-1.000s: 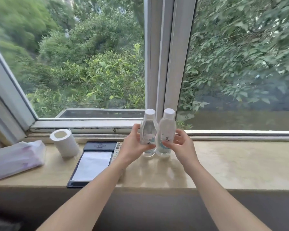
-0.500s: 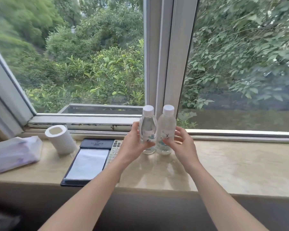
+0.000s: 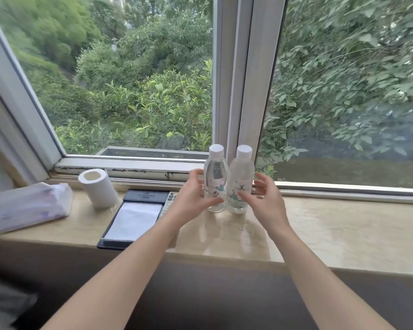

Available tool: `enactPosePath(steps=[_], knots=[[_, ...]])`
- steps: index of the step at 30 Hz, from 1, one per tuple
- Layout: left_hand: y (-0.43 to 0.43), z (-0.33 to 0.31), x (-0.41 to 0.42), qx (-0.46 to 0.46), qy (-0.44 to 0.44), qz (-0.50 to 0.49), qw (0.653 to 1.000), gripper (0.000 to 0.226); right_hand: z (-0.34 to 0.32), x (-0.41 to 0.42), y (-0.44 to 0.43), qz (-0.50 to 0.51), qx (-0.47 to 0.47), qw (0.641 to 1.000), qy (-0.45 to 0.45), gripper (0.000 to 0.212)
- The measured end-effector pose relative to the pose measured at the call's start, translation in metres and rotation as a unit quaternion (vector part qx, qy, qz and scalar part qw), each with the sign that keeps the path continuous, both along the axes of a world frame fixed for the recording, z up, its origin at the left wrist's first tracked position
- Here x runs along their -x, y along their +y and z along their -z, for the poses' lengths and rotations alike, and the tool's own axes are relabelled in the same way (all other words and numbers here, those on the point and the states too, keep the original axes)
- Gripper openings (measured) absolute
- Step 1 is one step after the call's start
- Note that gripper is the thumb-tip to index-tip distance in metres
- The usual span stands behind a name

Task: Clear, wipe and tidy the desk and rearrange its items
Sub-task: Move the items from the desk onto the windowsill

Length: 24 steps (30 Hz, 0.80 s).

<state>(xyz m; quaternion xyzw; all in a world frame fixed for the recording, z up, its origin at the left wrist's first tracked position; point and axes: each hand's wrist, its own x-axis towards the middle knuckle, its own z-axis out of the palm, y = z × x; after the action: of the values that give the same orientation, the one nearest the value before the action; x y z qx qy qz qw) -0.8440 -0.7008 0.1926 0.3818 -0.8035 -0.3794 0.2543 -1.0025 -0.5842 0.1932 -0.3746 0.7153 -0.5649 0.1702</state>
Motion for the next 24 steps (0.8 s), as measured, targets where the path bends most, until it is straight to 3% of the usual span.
enactPosePath(steps=[4,7,10,15,24], knots=[[0.004,-0.008,-0.019,0.044,-0.021,-0.023,0.999,0.093,-0.011,-0.018,0.009,0.04,0.068,0.991,0.108,0.052],[0.005,-0.017,-0.046,0.093,-0.058,-0.028,0.994,0.087,-0.022,-0.037,0.008,-0.031,0.089,0.977,0.192,0.033],[0.006,-0.024,-0.081,0.148,-0.111,-0.03,0.982,0.077,-0.03,-0.061,-0.003,-0.132,0.054,0.958,0.248,0.027],[0.014,-0.032,-0.158,0.199,-0.172,-0.076,0.962,0.069,-0.035,-0.115,-0.033,-0.254,-0.009,0.917,0.307,0.035],[0.05,-0.049,-0.324,0.156,-0.23,-0.2,0.94,0.062,-0.06,-0.27,-0.061,-0.408,-0.026,0.84,0.355,0.05]])
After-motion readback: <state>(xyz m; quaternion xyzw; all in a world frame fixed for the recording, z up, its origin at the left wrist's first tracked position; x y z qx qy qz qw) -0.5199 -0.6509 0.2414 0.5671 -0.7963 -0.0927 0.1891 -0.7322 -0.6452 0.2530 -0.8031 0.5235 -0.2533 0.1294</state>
